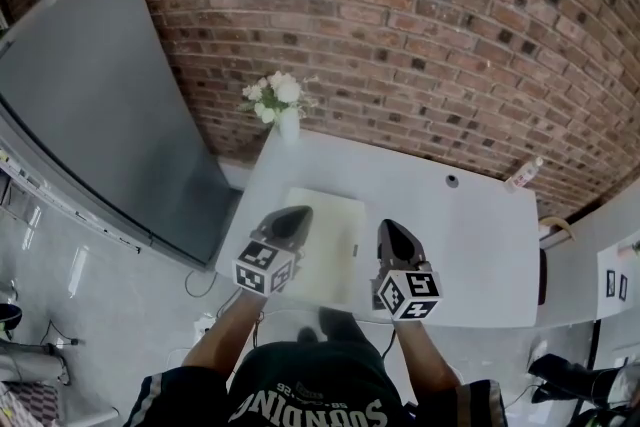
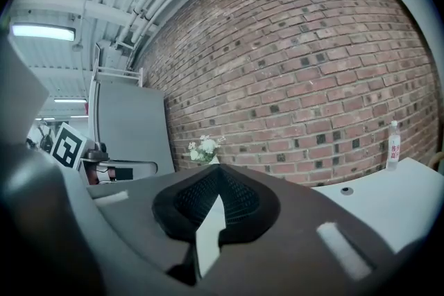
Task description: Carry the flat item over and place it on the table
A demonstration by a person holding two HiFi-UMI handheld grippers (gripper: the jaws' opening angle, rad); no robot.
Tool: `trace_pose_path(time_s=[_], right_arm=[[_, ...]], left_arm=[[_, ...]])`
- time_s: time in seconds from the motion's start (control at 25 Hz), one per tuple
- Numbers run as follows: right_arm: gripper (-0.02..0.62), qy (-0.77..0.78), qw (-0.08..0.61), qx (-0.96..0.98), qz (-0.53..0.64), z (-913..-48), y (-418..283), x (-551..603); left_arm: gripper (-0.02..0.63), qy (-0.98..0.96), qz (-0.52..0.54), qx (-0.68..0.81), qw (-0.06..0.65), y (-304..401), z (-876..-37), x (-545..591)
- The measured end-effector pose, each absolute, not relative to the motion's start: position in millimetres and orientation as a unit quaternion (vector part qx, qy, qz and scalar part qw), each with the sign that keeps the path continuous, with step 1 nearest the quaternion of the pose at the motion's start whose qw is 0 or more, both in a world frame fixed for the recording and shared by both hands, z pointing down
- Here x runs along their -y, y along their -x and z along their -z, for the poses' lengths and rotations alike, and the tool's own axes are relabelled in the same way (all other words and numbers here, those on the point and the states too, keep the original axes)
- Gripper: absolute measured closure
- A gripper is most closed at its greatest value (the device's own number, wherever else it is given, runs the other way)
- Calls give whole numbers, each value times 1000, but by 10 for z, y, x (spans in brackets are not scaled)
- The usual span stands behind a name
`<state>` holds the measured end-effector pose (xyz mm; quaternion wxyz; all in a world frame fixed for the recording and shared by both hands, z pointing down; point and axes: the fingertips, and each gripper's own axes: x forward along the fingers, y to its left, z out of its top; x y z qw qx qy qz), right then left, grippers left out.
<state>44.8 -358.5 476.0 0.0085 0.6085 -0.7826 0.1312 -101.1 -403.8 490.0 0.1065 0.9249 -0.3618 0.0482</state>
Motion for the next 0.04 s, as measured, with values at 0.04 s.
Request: trace_pose_path(time_s=[0.04], right_arm=[[597, -609, 8, 782, -132, -4766, -452, 3590]], left_arm=[[595, -925, -49, 361, 107, 1013, -4906, 4041]])
